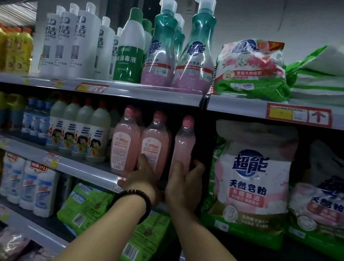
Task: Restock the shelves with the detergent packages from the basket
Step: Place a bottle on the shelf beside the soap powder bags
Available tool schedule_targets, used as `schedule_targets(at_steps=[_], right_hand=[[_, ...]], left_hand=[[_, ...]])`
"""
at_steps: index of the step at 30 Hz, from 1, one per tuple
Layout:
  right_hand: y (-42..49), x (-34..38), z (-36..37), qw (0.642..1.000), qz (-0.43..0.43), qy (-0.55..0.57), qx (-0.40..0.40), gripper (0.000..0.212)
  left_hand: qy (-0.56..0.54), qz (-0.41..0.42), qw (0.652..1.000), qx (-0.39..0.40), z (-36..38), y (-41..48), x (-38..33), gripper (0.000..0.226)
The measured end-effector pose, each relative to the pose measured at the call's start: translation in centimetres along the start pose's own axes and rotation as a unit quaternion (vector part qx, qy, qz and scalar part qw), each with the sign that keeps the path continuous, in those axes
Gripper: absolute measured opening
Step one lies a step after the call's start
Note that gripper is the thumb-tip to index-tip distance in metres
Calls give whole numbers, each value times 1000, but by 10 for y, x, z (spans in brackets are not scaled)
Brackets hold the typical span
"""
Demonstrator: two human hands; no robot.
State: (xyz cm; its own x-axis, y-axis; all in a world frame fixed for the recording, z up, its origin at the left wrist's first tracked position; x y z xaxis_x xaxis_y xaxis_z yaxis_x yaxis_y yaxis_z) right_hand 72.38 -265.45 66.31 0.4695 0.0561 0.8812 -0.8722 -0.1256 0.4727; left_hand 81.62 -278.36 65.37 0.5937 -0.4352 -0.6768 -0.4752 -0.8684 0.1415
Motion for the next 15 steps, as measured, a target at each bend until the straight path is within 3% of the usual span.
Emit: schedule_targets(at_steps=[3, 7, 11, 15], right_hand=[[4, 1, 1, 997, 7, -71, -8, 88], [4, 6, 3, 992, -7, -127, -8, 84], [6, 3, 7, 993, 12, -116, 36, 86], [2, 11, 1, 983, -7, -180, -27, 114]], left_hand=[[-6, 18, 999, 28, -3, -2, -2, 132], [8, 41, 999, 5, -6, -1, -4, 127], [33, 67, 997, -3, -6, -3, -7, 128], [29, 61, 998, -18, -3, -1, -2, 127]])
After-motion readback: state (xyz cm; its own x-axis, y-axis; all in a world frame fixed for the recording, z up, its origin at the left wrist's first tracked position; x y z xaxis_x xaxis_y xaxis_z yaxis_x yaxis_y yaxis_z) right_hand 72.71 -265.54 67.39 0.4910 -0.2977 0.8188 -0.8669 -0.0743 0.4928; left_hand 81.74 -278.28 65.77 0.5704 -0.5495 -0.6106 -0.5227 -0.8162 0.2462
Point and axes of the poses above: each hand's wrist, its own y-axis towards the middle knuckle, its own z-axis out of the palm, x = y × z, the point moved 8 cm from there along y, towards the middle knuckle, and after that the axes turned 1 degree about -y, right-handed, at the moved point
